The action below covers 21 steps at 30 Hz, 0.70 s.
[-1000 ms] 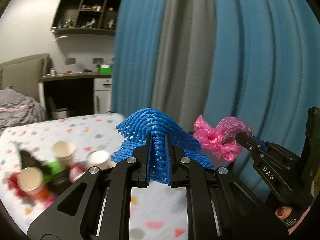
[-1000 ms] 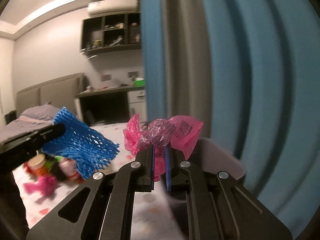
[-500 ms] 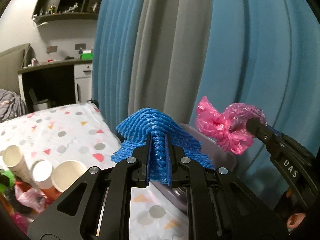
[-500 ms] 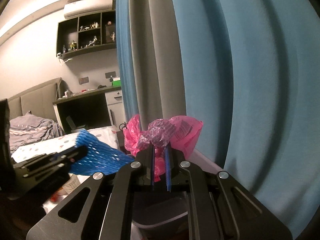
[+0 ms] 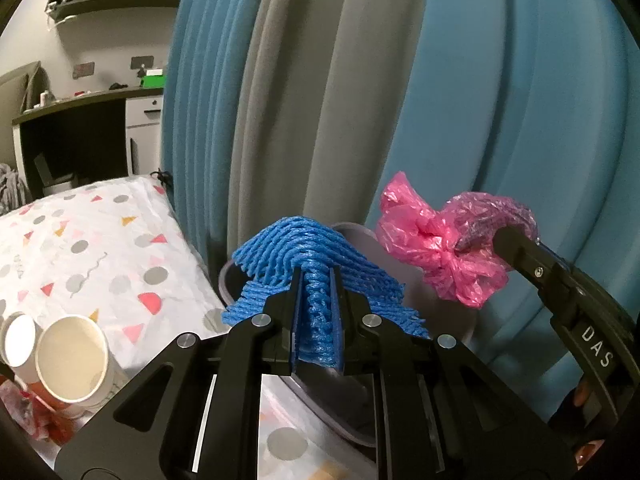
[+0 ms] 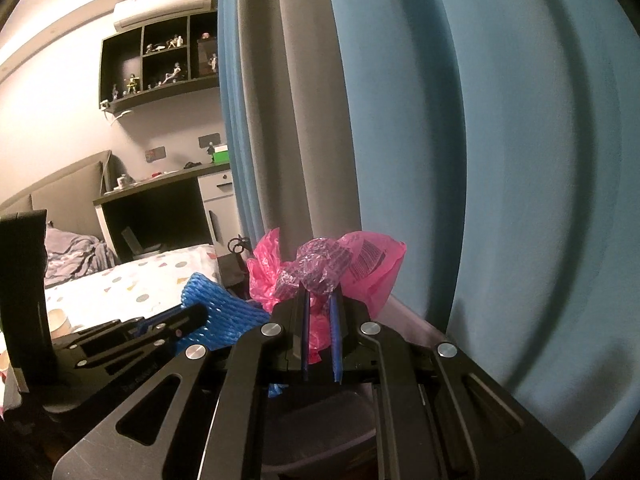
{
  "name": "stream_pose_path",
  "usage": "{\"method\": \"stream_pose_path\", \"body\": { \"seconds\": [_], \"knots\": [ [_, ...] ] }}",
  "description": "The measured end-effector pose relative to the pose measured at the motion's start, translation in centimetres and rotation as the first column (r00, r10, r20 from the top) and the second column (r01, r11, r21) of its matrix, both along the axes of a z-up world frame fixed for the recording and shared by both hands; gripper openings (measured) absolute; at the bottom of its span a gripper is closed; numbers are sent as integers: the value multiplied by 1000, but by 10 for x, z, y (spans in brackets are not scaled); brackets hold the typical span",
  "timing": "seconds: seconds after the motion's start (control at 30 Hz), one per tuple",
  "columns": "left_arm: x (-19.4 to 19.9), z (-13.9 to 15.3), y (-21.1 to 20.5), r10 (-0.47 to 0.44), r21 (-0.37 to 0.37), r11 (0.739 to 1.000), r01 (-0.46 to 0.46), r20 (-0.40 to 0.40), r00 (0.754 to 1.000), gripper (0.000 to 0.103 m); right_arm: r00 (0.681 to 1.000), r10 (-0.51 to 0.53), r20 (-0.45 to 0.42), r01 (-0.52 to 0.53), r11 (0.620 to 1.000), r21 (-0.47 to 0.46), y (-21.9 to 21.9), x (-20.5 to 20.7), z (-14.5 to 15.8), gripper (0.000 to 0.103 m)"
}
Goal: Collect trash
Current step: 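Carry the blue mesh and pink bags in both tools over the grey bin, then open both tools to drop the mesh and pink bags into the bin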
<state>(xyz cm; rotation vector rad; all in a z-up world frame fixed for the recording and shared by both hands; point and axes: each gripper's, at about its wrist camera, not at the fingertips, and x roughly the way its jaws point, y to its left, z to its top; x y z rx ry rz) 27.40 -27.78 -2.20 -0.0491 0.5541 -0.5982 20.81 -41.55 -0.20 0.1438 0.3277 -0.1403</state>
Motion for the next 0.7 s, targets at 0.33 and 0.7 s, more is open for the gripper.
{"method": "stream_pose_path", "body": {
  "seconds": [0.33,0.7],
  "knots": [
    [20,-9,-6,-38,-9,999,38,-42,998,13,1000,8,-23,-8,1000,15,-5,13,-6,10],
    [33,-18,9,11,-4,1000,-11,-48,999,77,999,0,-34,1,999,41,-13,12,-10,38]
  ]
}}
